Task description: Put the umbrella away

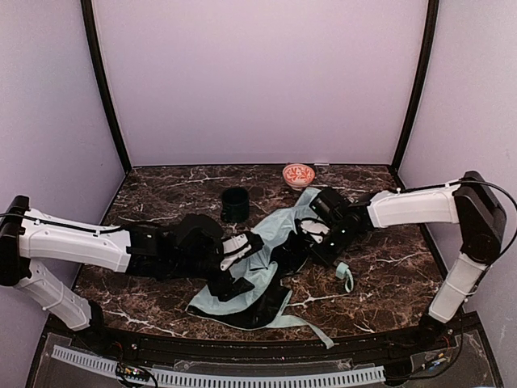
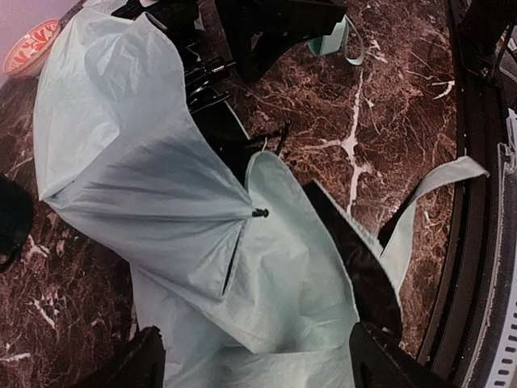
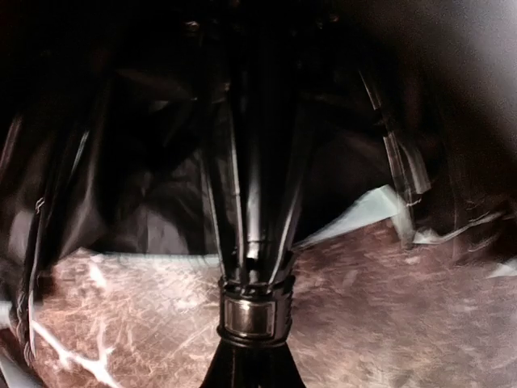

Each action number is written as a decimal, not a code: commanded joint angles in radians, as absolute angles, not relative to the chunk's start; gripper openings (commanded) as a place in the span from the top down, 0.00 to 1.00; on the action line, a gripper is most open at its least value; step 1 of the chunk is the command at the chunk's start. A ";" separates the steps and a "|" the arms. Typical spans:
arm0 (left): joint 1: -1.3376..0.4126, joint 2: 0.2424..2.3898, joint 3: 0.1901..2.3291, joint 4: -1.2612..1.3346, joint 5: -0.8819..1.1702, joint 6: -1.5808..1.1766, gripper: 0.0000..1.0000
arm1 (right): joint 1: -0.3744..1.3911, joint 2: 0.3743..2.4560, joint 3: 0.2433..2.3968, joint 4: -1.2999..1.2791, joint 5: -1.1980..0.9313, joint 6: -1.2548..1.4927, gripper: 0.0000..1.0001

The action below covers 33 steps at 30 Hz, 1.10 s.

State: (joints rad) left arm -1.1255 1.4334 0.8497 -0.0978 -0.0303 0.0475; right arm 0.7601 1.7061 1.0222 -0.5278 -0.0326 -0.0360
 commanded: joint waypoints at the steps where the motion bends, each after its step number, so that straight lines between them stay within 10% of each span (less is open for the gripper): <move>1: -1.121 1.321 0.838 -0.043 -0.080 0.066 0.20 | 0.741 1.603 1.163 -0.586 -0.085 -0.140 1.00; 21: -1.148 0.950 0.579 0.331 0.046 0.129 0.35 | 0.634 1.344 1.810 -0.882 -0.159 -0.204 1.00; 33: -1.086 1.136 0.425 0.799 -0.114 0.147 0.08 | 0.634 1.307 1.942 -0.872 -0.258 -0.200 1.00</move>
